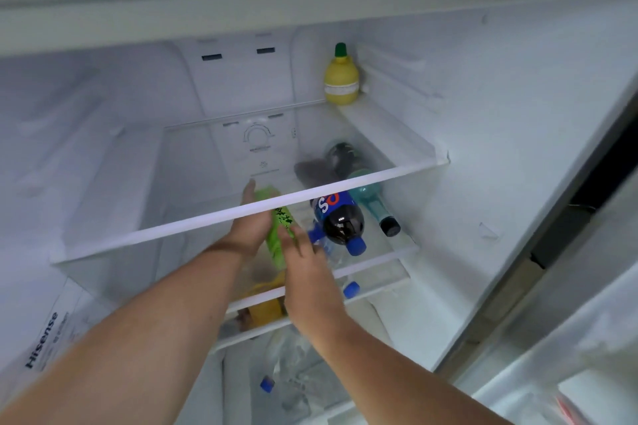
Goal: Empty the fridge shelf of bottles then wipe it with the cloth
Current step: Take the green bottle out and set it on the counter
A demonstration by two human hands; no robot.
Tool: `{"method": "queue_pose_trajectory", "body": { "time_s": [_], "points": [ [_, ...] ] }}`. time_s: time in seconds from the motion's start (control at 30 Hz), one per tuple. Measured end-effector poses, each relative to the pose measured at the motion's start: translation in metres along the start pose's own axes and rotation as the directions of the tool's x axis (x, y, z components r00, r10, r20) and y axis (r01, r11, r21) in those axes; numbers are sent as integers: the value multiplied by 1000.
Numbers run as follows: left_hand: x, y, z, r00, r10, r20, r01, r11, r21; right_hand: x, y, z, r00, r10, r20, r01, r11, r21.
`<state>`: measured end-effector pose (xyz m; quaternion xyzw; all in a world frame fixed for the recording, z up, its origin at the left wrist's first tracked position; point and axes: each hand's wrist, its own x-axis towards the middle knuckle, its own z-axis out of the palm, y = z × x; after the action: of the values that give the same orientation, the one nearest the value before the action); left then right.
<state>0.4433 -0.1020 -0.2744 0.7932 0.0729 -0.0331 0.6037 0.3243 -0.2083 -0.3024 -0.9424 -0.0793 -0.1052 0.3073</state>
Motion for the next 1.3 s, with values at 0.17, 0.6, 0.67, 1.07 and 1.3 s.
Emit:
{"method": "queue_pose_trajectory", "body": {
  "time_s": [0.17, 0.6, 0.67, 1.07, 1.3],
  "points": [
    [-18, -5, -5, 998, -69, -10, 68, 997, -33, -63, -3, -35, 1000, -17, 7, 16, 987, 158],
    [-327, 62, -94, 988, -150, -22, 143, 970, -198, -235, -167, -195, 943, 58, -328, 79, 917, 390],
    [-376, 80, -118, 991, -135, -5, 130, 961, -243, -241, -204, -223, 926, 42, -375, 115, 915, 386],
    [-529, 133, -229, 991, -14, -131, 3, 996, -86, -196, -389, -291, 911, -292, -291, 396, 816, 420],
    [-491, 119, -315, 919, -49, -392, -33, 979, -200, -149, -486, -218, 885, -414, -212, 465, 777, 424]
  ]
}}
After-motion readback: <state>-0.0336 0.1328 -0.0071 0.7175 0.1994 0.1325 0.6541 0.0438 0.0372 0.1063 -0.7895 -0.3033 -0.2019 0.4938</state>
